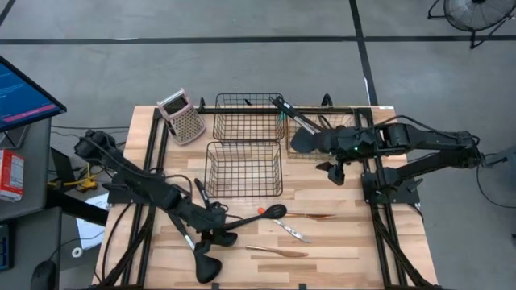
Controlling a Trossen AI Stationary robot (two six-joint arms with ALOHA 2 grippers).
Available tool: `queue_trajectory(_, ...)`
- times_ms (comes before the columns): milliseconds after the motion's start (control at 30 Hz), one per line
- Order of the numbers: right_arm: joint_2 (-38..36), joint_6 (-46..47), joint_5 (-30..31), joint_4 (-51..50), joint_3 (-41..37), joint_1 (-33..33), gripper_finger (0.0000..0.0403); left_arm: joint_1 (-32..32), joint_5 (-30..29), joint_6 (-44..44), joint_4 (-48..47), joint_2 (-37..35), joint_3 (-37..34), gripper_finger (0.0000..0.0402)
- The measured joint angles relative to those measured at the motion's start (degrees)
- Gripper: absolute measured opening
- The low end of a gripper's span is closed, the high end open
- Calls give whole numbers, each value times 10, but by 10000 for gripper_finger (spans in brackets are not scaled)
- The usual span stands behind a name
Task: Pick & Place Kitchen Items
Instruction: Put the serving spoon into the top left wire basket
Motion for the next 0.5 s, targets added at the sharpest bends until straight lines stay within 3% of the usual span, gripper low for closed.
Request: queue_trajectory(500,0,0,0,-5,0,13,286,-7,3,0,21,98,0,175)
